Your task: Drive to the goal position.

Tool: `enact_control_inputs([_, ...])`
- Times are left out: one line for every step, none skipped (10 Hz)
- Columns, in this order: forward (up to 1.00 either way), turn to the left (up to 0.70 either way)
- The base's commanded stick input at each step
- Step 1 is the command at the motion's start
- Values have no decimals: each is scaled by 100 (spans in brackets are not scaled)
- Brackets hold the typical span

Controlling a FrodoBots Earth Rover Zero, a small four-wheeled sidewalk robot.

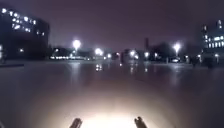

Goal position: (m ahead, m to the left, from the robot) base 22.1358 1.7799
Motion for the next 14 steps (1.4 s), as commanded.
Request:
enact_control_inputs([100,-40])
enact_control_inputs([100,0])
enact_control_inputs([100,0])
enact_control_inputs([100,0])
enact_control_inputs([100,0])
enact_control_inputs([100,0])
enact_control_inputs([100,0])
enact_control_inputs([100,0])
enact_control_inputs([100,0])
enact_control_inputs([100,0])
enact_control_inputs([100,0])
enact_control_inputs([100,0])
enact_control_inputs([100,0])
enact_control_inputs([100,0])
